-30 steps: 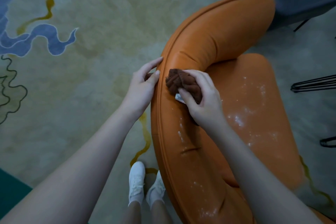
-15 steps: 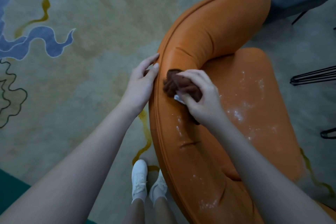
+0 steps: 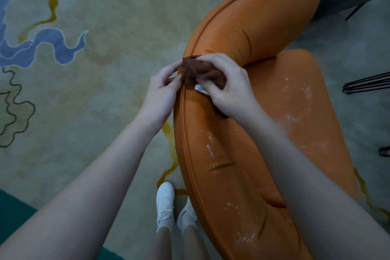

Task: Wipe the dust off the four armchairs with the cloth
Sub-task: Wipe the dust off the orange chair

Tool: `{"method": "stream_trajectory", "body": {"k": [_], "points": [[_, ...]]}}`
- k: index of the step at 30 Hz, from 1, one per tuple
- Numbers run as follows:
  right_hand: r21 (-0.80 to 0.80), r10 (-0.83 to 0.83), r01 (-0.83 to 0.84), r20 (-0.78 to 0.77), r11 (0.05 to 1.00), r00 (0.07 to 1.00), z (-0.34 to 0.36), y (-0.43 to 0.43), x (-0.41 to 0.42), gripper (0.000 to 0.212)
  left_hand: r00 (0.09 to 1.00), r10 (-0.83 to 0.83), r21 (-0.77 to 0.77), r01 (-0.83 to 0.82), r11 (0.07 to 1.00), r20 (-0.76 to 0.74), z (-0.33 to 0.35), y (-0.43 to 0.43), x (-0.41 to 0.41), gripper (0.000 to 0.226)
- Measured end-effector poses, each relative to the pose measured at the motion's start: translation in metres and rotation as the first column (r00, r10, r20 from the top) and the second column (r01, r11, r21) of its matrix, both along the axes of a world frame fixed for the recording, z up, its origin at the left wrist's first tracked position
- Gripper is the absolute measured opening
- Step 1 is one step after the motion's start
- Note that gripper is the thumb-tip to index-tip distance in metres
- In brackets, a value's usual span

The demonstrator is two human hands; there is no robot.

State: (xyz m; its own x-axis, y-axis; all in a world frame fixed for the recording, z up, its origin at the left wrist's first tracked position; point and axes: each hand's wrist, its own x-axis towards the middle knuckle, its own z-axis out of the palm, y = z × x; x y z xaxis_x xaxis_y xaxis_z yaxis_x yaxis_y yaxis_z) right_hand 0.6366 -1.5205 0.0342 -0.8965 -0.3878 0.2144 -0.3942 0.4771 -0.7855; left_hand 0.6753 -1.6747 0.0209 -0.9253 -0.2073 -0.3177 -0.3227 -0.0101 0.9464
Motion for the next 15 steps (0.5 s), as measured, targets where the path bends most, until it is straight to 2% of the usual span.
{"method": "stream_trajectory", "body": {"k": [5,8,10,12,15], "points": [[0.001,0.227,-0.229,0.129,0.973,0.965,0.006,0.025,0.033,0.038,0.999,-0.024,0.006,0.024,1.0,0.029,0.004,-0.004,-0.001,0.036],[-0.084,0.259,-0.246,0.264,0.966,0.929,0.009,0.049,0.067,0.039,0.999,-0.018,-0.028,0.019,0.999,0.033,0.007,0.0,-0.001,0.032],[-0.115,0.155,-0.125,0.3,0.985,0.941,0.007,0.059,0.078,0.037,1.0,0.002,-0.077,-0.001,0.997,0.026,0.008,0.006,-0.001,0.031],[-0.129,-0.052,0.096,0.307,0.987,0.95,-0.002,0.061,0.081,0.035,1.0,0.013,-0.16,-0.009,0.987,0.019,0.006,0.013,-0.001,0.032],[-0.17,-0.249,0.317,0.332,0.933,0.91,-0.022,0.056,0.076,0.028,1.0,0.009,-0.275,-0.003,0.961,0.022,0.006,0.022,-0.002,0.051]]}}
